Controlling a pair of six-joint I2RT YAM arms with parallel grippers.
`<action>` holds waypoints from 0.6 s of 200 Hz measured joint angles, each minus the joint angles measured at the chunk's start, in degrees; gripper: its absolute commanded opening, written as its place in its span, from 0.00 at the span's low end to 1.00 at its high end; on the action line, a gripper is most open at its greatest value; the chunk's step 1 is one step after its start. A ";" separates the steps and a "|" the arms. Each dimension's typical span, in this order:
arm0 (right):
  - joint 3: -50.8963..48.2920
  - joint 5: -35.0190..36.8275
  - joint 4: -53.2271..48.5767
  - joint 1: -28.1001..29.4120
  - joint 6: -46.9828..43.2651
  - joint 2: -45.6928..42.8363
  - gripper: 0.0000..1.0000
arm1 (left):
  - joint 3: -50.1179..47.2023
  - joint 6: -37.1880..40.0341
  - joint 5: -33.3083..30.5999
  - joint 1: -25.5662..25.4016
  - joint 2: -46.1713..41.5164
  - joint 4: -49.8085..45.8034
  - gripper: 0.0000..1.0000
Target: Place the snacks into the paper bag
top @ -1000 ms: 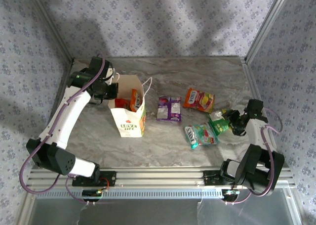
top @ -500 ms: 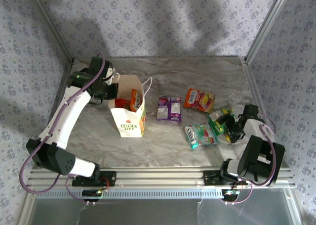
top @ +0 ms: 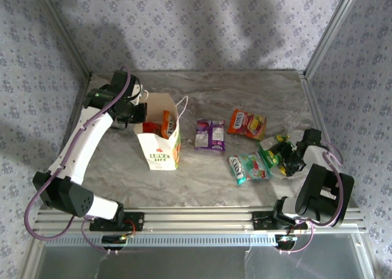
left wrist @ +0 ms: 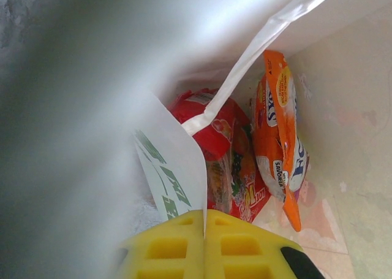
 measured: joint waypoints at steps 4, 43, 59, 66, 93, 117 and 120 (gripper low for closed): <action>0.20 -0.07 -0.13 0.00 0.00 0.20 0.81 | -0.04 0.00 0.00 0.00 0.00 0.07 0.06; 1.55 -1.70 2.60 0.42 0.00 1.81 0.80 | -0.37 0.00 0.00 0.02 0.02 0.44 0.06; 2.12 -1.90 4.17 0.70 0.00 2.54 0.78 | -0.37 0.00 0.00 0.02 0.02 0.44 0.06; 2.25 -1.95 4.87 0.70 0.02 3.13 0.77 | -0.37 0.02 0.00 0.09 0.02 0.44 0.06; 2.71 -2.05 5.88 0.96 0.44 5.42 0.77 | -0.37 0.20 0.00 0.39 0.02 0.44 0.06; 3.56 -1.07 5.03 1.75 0.42 5.95 0.75 | -0.42 0.22 0.02 0.46 0.02 0.44 0.06; 3.61 -0.96 4.96 1.81 0.42 5.97 0.74 | -0.46 0.22 0.00 0.46 0.02 0.46 0.06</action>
